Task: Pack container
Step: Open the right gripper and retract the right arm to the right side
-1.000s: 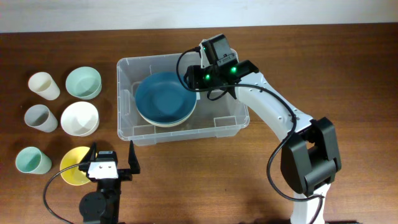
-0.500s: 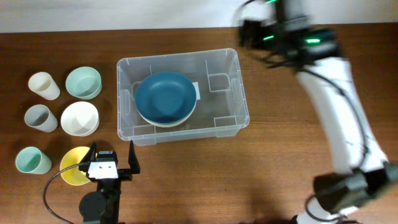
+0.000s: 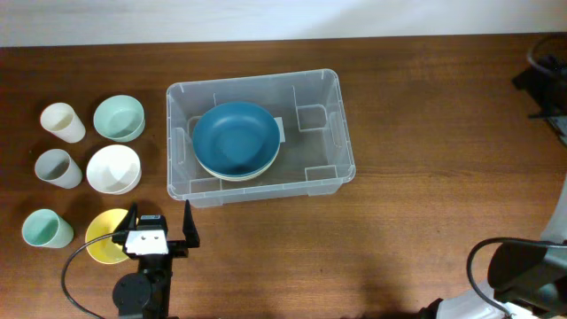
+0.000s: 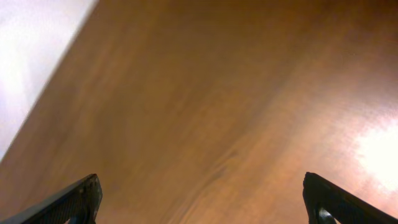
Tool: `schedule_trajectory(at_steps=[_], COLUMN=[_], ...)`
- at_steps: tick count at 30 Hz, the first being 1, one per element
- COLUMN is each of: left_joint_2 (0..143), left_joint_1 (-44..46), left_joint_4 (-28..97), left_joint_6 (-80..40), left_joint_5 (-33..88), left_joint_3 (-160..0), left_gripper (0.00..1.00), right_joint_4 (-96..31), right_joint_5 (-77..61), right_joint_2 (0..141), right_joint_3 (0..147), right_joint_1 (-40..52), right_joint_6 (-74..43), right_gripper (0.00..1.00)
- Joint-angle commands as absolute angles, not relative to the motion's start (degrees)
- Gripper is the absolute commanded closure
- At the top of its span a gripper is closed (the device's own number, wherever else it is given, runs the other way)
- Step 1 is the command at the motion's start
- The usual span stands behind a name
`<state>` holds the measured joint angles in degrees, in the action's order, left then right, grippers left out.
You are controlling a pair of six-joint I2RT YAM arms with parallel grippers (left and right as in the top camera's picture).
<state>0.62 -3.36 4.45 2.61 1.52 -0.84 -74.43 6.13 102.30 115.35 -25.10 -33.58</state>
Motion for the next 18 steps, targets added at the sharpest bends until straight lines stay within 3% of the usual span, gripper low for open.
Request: schedule_trajectory(at_steps=[1, 18], left_joint_2=[0.3, 0.3], left_joint_1=[-3.6, -3.6], left_joint_4=[4.5, 4.5], left_joint_6=[3.1, 3.1], left_joint_5=[2.2, 2.2], left_joint_3=[-0.5, -0.5], left_gripper=[0.01, 0.01], right_joint_4=[-73.9, -52.2], right_joint_5=[6.0, 8.4], right_joint_2=[102.7, 103.6], right_joint_3=[112.4, 87.6], right_joint_1=[-26.8, -27.4], right_joint_6=[-35.2, -35.2], right_gripper=[0.01, 0.01])
